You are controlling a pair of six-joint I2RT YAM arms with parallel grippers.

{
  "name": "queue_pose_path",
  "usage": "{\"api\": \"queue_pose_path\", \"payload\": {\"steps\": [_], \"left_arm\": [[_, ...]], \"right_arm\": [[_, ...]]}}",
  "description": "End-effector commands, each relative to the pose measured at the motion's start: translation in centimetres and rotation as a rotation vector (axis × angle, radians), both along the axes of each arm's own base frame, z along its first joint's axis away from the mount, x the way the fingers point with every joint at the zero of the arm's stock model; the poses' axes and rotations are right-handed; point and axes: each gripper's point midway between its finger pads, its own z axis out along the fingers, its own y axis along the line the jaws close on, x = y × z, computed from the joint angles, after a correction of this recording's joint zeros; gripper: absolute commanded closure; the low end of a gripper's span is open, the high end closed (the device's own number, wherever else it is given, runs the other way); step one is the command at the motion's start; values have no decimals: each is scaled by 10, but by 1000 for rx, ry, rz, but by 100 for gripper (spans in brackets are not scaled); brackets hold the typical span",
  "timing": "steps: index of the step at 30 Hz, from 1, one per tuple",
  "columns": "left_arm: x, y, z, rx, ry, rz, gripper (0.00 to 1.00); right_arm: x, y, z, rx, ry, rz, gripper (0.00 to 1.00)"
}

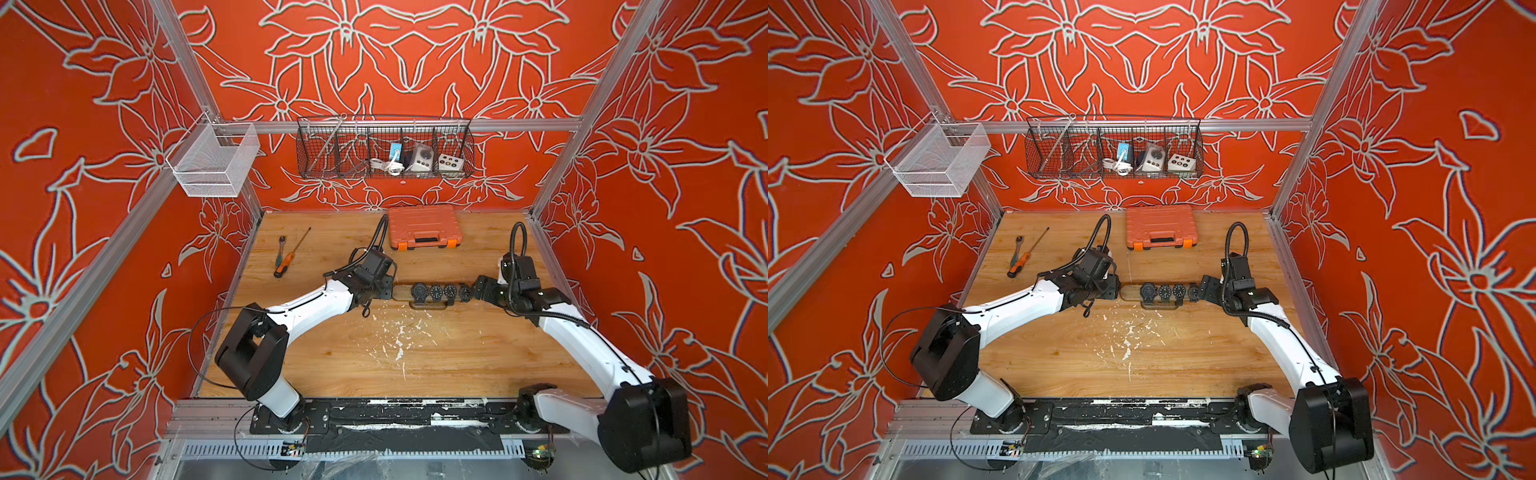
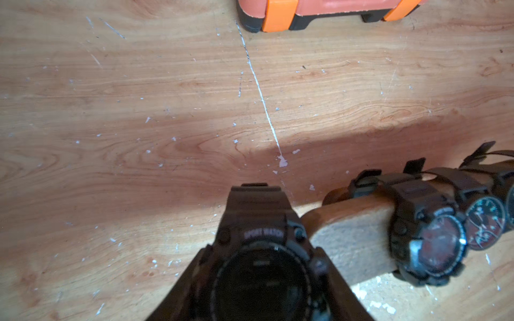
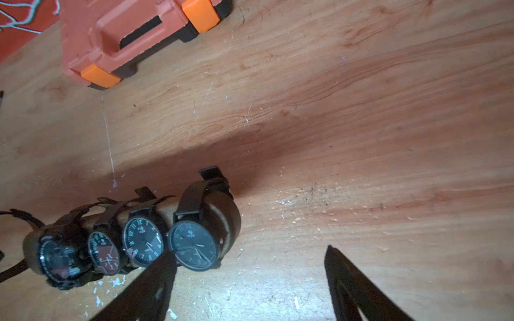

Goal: Place watch on stand
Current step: Place the watch on the stand.

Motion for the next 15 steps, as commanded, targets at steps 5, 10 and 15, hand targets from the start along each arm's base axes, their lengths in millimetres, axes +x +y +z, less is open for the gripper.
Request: {"api": "queue_pose_path", "payload": {"steps": [5, 10, 15], "left_arm": [[4, -28, 5, -38, -6, -27, 79], [2, -33, 0, -35, 7, -30, 78], [0, -37, -1, -34, 19, -38, 75]], "right_arm": [[6, 14, -8, 148, 6, 29, 13], [4, 19, -11, 170, 9, 60, 12], [2, 26, -9, 201, 3, 91, 13]]}}
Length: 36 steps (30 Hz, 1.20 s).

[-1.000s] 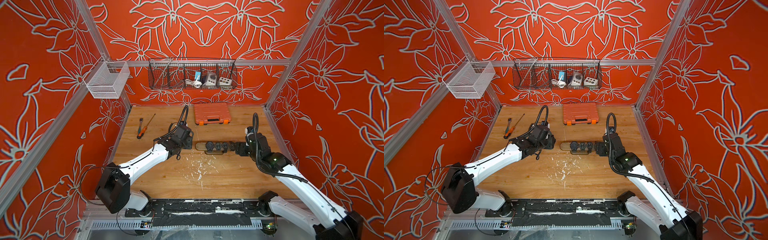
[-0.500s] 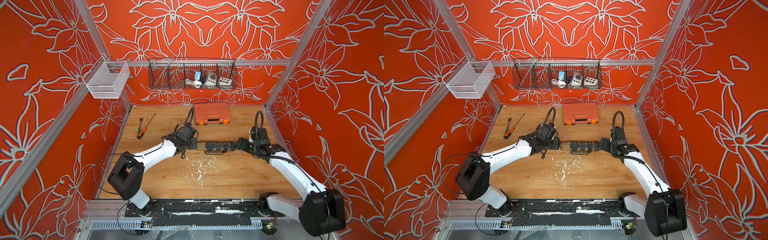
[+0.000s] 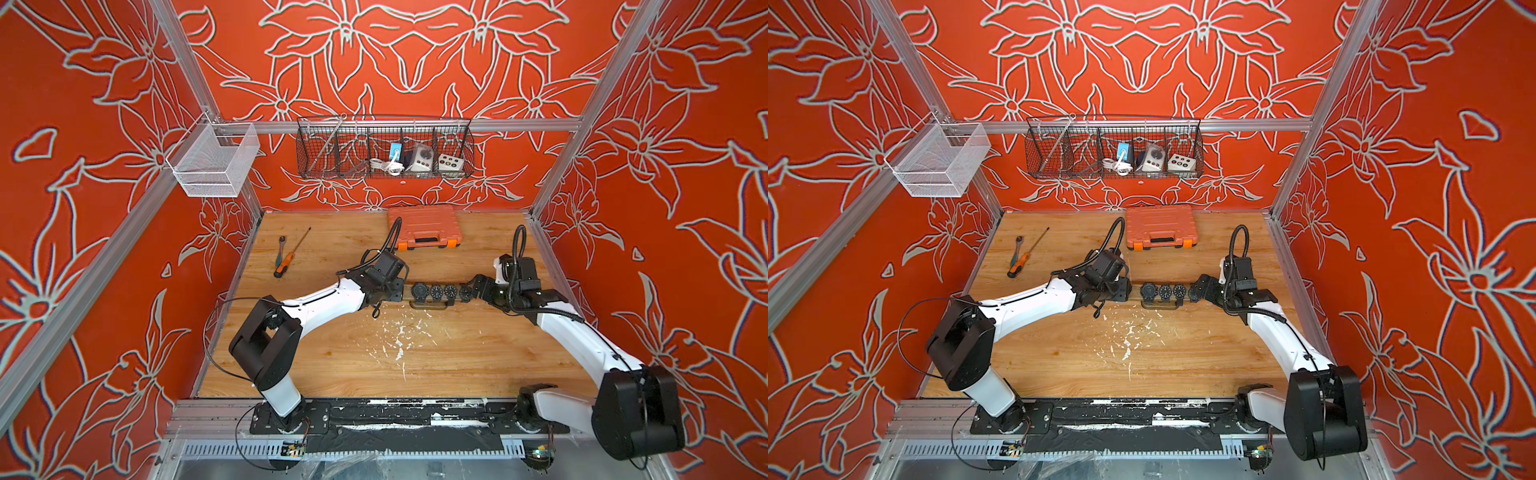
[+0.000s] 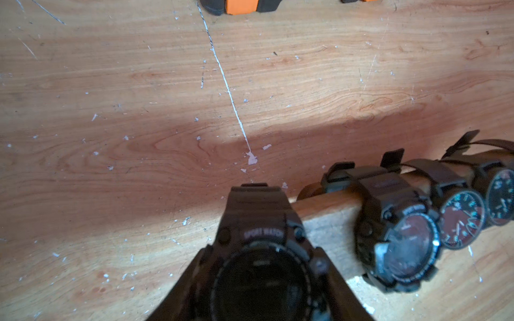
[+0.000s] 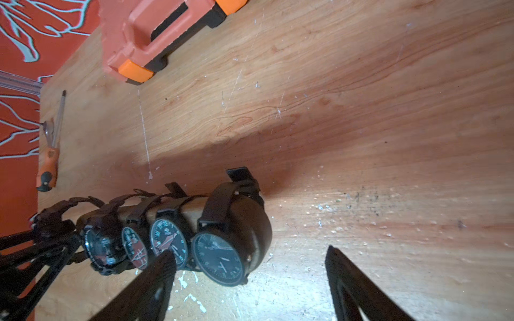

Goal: Place watch on stand
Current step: Place the watch on the stand.

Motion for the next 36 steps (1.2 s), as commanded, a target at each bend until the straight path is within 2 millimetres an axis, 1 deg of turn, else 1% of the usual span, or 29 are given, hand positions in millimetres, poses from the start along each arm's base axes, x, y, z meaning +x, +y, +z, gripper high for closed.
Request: {"api": "queue_pose_path", "payload": {"steps": [1, 7, 12, 18, 20, 23, 30, 33, 36], "left_arm": [[2, -10, 7, -25, -7, -4, 74], [-1, -17, 6, -37, 4, -26, 65], [-3, -21, 7, -46, 2, -41, 50], [-5, -24, 13, -64, -6, -57, 45], [-5, -23, 15, -66, -15, -56, 40], [-5, -21, 21, -70, -34, -52, 35], [-7, -17, 31, -72, -56, -50, 36], [-7, -16, 32, -75, -61, -45, 38], [-7, -19, 29, -74, -48, -56, 41]], "right_arm": [[-2, 6, 1, 39, -9, 22, 13], [-4, 6, -2, 36, -5, 30, 13], [-5, 4, -1, 27, -8, 26, 13], [-5, 4, 1, 25, -15, 27, 14], [-6, 4, 1, 27, -19, 28, 14], [-6, 4, 2, 27, -21, 28, 14], [-4, 5, 5, 29, -29, 33, 14], [-6, 4, 5, 27, -26, 31, 14], [-7, 4, 6, 25, -30, 33, 15]]}}
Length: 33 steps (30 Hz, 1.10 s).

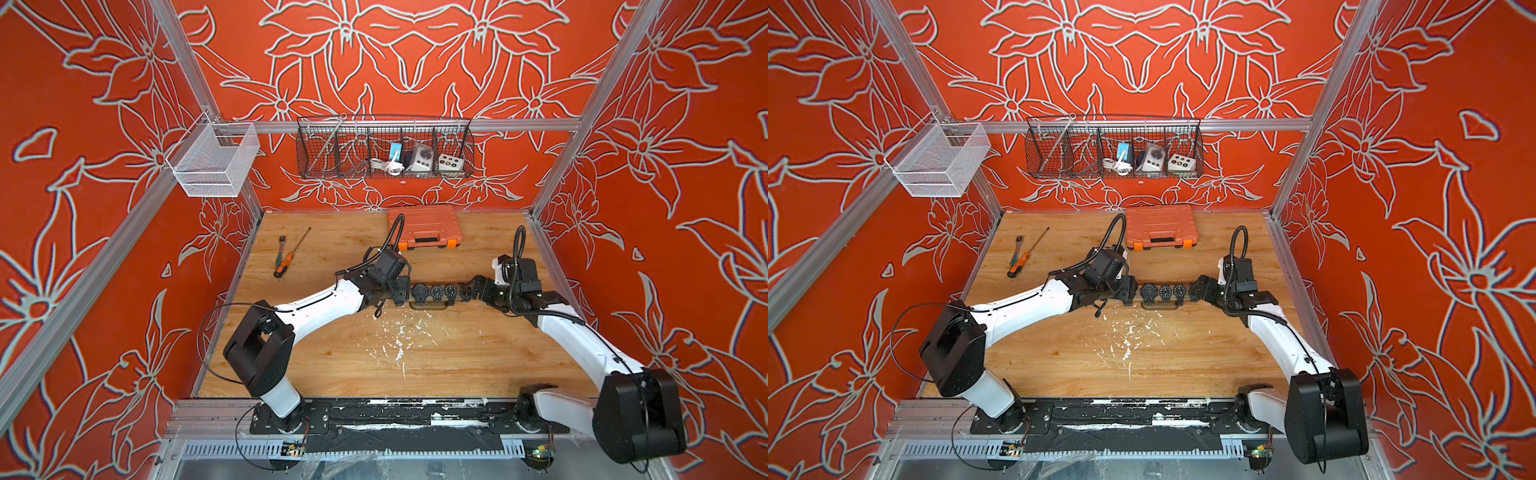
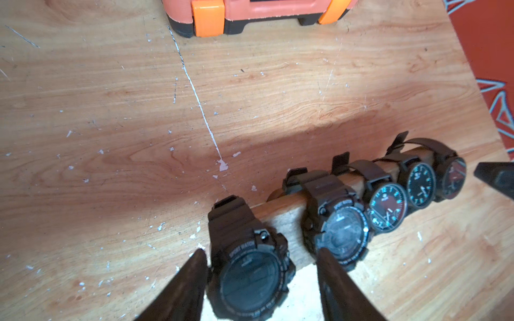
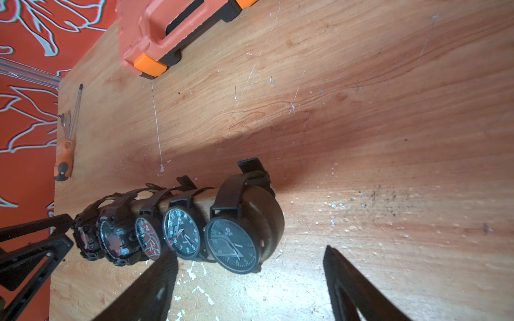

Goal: Place watch on stand
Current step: Place the watch on the stand.

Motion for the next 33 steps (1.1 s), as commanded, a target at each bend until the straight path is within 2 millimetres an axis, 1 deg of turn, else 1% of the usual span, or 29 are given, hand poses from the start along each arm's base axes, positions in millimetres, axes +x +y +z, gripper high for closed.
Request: {"api": "queue_pose_path", "payload": {"steps": [1, 6, 9, 11, 13, 15, 21, 25, 28, 33], "left_arm": [[-1, -4, 3, -6, -4, -13, 42], [0, -5, 0, 3, 10, -11, 44], [1, 0, 1, 20, -5, -6, 37], [0, 4, 2, 28, -15, 0, 33], [0, 9, 3, 16, -22, 11, 32], [-1, 10, 2, -7, -17, 11, 34], [1, 1, -5, -19, 13, -17, 41], [3, -10, -6, -36, 26, -52, 49], [6, -14, -8, -39, 36, -63, 51], [9, -19, -8, -39, 36, -73, 55]], "right_arm": [[-4, -1, 3, 2, -19, 6, 15], [-6, -1, 3, 1, -20, 8, 15], [-7, -2, 4, -3, -23, 11, 15], [-8, -1, 4, -1, -23, 12, 15], [-8, -2, 3, 0, -22, 12, 15], [-9, -1, 2, 2, -23, 12, 15], [-11, -1, 3, 0, -25, 18, 15], [-11, -1, 2, 5, -32, 13, 15], [-12, -1, 0, 7, -23, 14, 15], [-13, -2, 5, 0, -39, 14, 16]]}}
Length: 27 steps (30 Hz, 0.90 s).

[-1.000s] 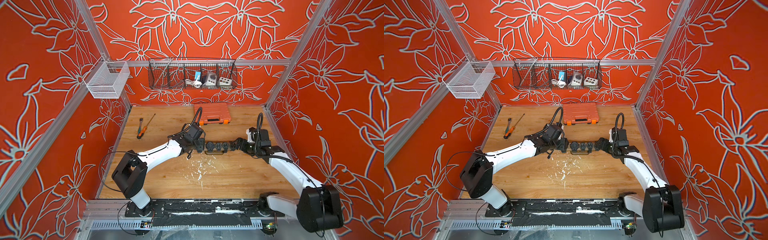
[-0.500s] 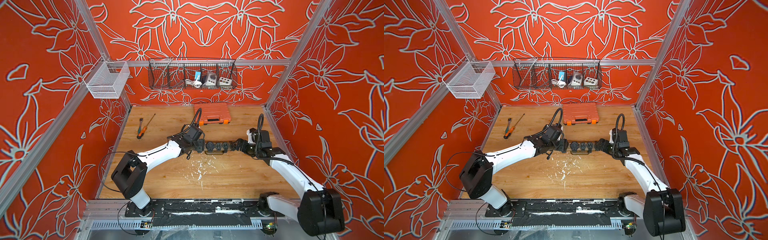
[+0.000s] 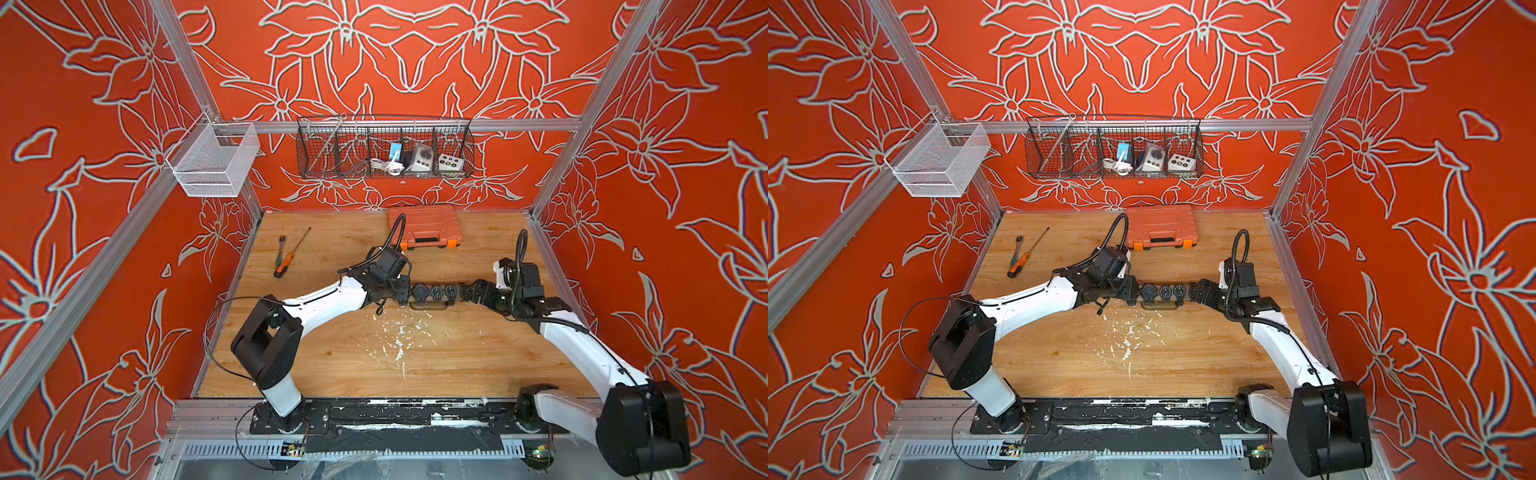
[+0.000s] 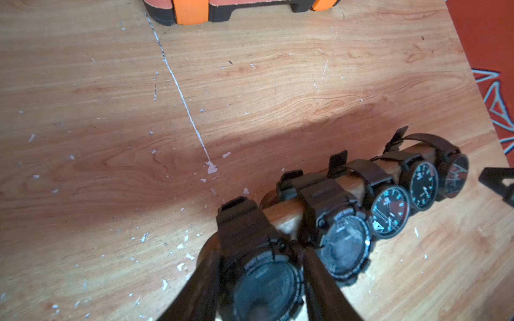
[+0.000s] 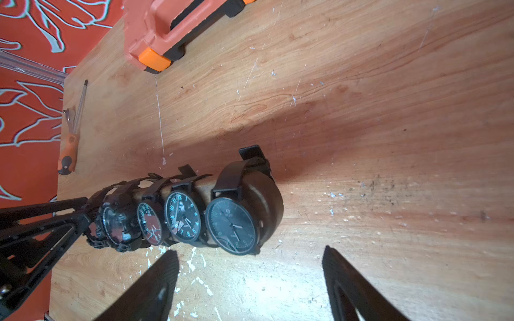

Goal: Place watch on stand
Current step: Place the watch on the stand, then reset both arms

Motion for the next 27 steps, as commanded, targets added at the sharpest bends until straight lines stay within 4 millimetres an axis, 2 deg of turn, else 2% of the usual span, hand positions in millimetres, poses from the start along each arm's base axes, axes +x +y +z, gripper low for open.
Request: {"api": "queue_pose_path", "payload": {"steps": [1, 7, 10, 13, 16, 19, 21, 23, 24, 27], "left_arm": [[5, -6, 4, -10, -8, -23, 55], [5, -2, 12, -2, -27, -13, 49], [4, 9, 22, 12, -57, 21, 43], [0, 32, 38, 41, -108, 74, 34], [-4, 66, 57, 71, -182, 154, 27], [-6, 110, 71, 128, -269, 260, 19], [-8, 142, 74, 176, -323, 340, 12], [-9, 173, 75, 235, -364, 438, 10], [-11, 186, 75, 279, -397, 476, 10], [-19, 225, 75, 441, -501, 594, 1]], "right_arm": [[-2, -3, 5, -9, -22, 2, 16], [-4, -9, 11, -38, -42, -14, 16], [-6, -16, 17, -68, -63, -39, 15], [-9, -29, 30, -125, -93, -82, 14], [-11, -45, 48, -183, -149, -146, 14], [-13, -64, 64, -245, -203, -230, 14], [-12, -75, 73, -284, -244, -275, 14], [-10, -85, 78, -330, -264, -313, 14], [-9, -91, 81, -356, -274, -340, 14], [-5, -112, 84, -454, -299, -423, 14]]}}
